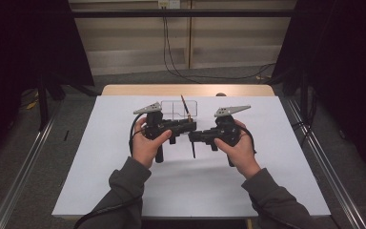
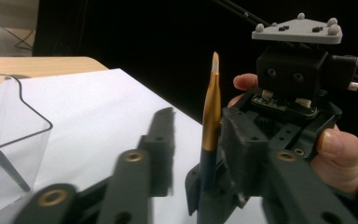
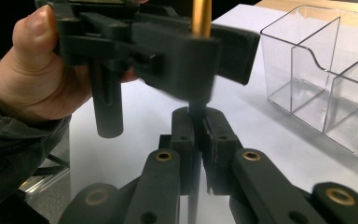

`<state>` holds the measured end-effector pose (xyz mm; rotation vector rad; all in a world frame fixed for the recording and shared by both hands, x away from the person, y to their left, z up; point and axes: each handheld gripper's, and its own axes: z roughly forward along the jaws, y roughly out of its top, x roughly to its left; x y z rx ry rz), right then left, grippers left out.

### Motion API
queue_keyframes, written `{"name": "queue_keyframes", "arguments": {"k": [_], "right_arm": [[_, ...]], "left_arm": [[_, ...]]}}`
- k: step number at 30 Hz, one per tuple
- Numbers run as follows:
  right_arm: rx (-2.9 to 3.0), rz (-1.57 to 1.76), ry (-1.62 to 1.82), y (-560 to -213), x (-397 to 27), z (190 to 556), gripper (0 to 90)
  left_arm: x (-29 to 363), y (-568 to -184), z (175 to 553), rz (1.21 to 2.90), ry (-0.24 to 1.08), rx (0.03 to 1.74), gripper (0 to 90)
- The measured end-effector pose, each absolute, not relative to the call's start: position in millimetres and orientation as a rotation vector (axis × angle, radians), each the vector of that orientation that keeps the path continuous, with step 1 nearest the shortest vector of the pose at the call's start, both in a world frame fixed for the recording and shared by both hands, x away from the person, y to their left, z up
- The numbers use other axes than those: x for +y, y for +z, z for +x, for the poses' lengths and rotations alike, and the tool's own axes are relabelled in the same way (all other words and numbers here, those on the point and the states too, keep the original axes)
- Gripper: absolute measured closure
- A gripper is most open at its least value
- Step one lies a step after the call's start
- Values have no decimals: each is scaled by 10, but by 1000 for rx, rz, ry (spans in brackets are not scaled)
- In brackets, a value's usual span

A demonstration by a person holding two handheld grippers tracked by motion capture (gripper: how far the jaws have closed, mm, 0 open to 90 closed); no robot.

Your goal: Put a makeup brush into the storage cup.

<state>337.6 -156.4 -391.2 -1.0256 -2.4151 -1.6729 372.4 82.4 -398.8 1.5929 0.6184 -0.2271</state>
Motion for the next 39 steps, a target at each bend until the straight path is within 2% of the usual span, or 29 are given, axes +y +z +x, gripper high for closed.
{"name": "queue_keyframes", "arguments": {"k": [3,9,25,39], "right_arm": [[-2402,-1030,-1681,-3915,-1575,3379,839],[-2394,-1039,-1685,-3914,-1602,3379,839],[-2381,-1028,-1714,-3931,-1618,3374,822],[-2453,-1054,-1722,-3959,-1651,3350,505]], "left_arm": [[806,-3988,3721,1579,-252,620,744],[801,-4005,3735,1559,-289,632,818],[812,-3993,3729,1562,-275,638,838],[883,-3950,3723,1559,-217,635,838]]}}
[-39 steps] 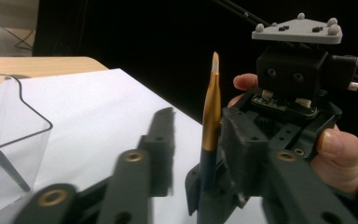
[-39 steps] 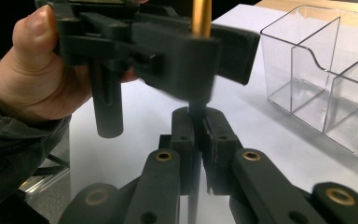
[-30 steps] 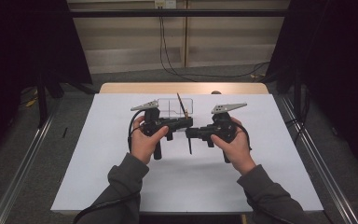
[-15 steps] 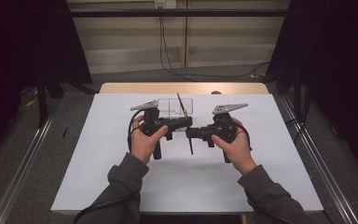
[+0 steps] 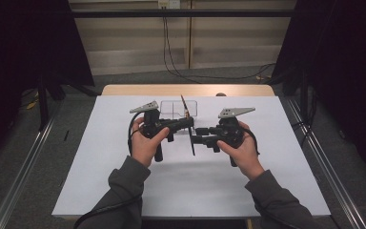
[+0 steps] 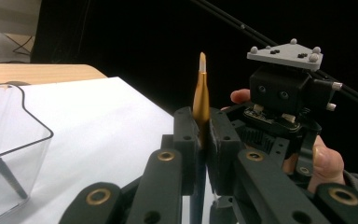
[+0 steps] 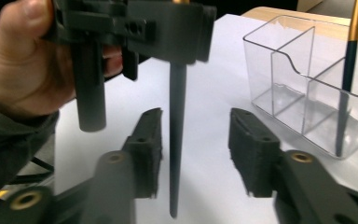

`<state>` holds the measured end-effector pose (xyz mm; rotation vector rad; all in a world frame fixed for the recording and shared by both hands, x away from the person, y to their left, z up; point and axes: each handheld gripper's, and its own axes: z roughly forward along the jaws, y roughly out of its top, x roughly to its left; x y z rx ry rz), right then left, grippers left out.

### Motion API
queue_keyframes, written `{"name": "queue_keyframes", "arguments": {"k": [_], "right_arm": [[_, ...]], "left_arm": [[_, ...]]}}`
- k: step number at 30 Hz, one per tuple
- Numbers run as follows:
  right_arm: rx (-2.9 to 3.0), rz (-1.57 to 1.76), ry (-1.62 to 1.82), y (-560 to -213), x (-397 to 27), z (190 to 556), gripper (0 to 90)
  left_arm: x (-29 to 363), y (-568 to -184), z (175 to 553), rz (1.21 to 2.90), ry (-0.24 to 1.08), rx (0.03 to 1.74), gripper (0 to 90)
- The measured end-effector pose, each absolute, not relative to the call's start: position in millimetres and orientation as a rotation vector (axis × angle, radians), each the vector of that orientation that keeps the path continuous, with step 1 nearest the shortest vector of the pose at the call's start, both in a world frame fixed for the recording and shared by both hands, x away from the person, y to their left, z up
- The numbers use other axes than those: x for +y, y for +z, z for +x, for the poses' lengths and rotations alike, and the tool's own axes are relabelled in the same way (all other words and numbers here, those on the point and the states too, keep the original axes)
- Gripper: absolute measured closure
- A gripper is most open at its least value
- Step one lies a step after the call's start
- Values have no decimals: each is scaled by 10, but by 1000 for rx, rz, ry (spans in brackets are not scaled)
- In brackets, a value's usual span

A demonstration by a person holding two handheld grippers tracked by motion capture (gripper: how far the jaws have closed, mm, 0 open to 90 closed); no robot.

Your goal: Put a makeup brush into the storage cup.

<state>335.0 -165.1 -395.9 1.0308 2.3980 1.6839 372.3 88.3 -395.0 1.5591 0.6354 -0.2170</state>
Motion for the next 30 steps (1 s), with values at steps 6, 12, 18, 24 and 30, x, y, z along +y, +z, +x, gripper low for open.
{"name": "queue_keyframes", "arguments": {"k": [6,12,18,24,30], "right_arm": [[2387,1026,1621,-4003,-1697,3350,374],[2347,1004,1597,-4058,-1800,3325,286],[2340,983,1549,-4099,-1854,3290,245],[2330,968,1530,-4128,-1922,3262,204],[2333,957,1496,-4173,-2000,3227,174]], "left_arm": [[925,-3966,3725,1560,-193,630,838],[967,-3967,3725,1569,-169,632,839],[967,-3960,3720,1580,-161,628,838],[979,-3954,3718,1586,-155,628,839],[1004,-3958,3724,1594,-145,627,839]]}}
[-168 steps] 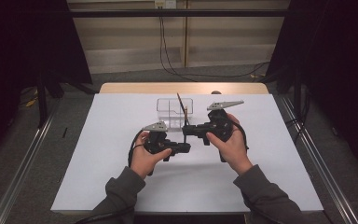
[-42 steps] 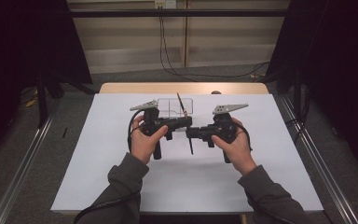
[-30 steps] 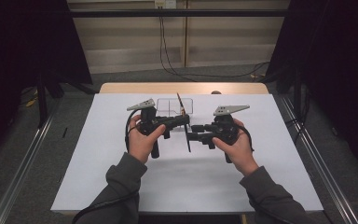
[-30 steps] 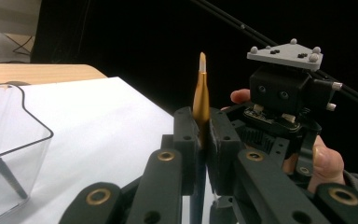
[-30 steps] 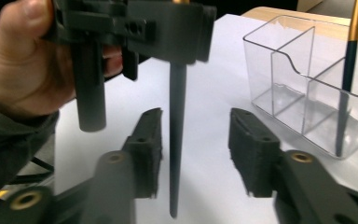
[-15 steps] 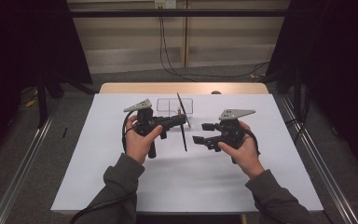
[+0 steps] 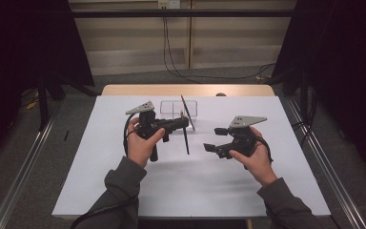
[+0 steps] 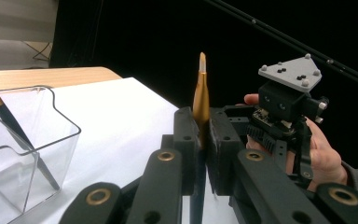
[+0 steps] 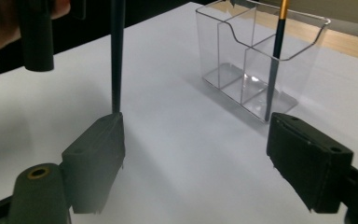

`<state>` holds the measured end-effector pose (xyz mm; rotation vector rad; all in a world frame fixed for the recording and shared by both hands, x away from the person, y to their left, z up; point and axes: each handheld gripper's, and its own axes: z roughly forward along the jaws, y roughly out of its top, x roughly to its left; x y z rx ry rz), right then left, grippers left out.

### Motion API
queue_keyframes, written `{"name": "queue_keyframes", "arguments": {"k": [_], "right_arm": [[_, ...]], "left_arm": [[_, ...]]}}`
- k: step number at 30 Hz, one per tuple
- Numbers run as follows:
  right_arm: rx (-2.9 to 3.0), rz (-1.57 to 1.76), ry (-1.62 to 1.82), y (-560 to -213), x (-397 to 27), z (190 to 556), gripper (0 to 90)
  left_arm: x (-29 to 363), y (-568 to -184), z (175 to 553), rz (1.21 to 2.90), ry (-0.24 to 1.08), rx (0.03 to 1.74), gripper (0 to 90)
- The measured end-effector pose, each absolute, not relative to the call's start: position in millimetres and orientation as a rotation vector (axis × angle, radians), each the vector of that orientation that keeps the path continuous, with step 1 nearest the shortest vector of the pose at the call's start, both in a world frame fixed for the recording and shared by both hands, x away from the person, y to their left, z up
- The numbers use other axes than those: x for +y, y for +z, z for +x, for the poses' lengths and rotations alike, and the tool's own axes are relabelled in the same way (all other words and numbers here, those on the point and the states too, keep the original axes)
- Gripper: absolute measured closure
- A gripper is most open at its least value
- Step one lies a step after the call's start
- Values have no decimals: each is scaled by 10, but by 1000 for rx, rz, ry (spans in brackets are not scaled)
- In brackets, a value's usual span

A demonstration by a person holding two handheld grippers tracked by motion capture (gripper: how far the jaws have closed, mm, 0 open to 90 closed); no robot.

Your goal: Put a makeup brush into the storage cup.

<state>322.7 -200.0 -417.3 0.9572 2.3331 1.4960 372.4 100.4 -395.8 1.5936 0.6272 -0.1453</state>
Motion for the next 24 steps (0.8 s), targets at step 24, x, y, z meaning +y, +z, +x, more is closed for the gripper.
{"name": "queue_keyframes", "arguments": {"k": [24], "right_arm": [[2329,1016,1409,-4309,-2430,3073,93]], "left_arm": [[1014,-3965,3729,1598,-136,631,839]]}}
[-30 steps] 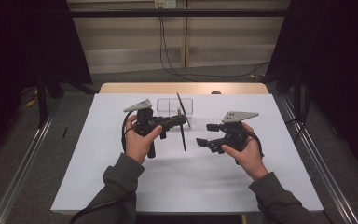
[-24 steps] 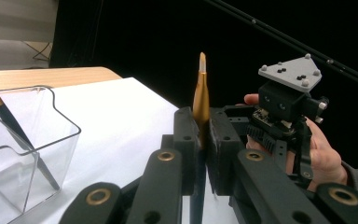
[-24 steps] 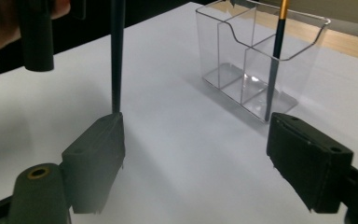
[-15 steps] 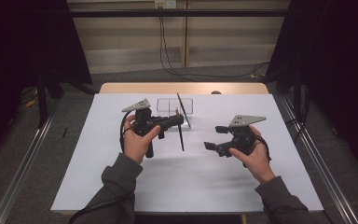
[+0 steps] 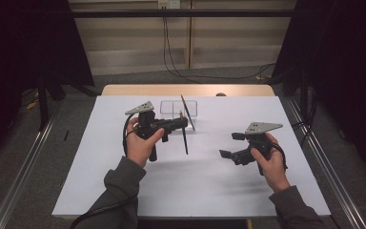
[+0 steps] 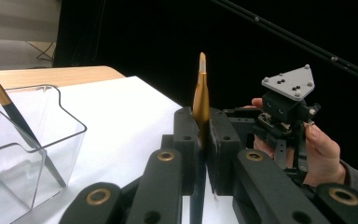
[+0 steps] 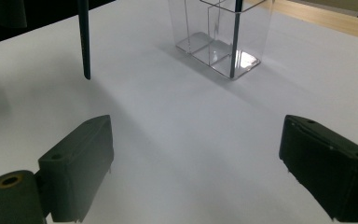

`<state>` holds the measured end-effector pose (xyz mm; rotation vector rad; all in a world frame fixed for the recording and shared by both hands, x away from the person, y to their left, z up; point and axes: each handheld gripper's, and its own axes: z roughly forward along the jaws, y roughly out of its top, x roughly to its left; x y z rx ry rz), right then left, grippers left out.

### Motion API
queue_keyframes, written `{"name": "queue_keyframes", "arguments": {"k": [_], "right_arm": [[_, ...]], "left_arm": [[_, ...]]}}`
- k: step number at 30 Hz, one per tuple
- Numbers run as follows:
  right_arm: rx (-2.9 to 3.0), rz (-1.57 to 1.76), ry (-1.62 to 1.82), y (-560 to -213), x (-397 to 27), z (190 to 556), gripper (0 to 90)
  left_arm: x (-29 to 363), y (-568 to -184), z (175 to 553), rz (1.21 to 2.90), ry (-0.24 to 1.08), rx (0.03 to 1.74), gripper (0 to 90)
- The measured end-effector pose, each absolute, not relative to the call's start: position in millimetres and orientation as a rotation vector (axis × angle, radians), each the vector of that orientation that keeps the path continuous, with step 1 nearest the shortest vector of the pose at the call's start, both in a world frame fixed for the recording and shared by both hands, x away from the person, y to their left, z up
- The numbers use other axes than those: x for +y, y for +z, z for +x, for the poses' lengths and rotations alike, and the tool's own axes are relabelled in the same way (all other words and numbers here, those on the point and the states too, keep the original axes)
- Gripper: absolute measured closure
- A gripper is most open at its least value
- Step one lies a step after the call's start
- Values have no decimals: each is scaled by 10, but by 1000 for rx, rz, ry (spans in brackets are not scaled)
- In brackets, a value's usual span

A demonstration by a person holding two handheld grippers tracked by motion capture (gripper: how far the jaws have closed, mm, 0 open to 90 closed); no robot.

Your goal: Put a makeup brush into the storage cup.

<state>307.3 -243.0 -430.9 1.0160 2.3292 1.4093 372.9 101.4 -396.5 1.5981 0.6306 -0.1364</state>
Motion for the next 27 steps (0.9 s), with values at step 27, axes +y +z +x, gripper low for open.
{"name": "queue_keyframes", "arguments": {"k": [27], "right_arm": [[2278,1066,1413,-4394,-2779,2857,93]], "left_arm": [[1050,-3949,3762,1600,-105,636,839]]}}
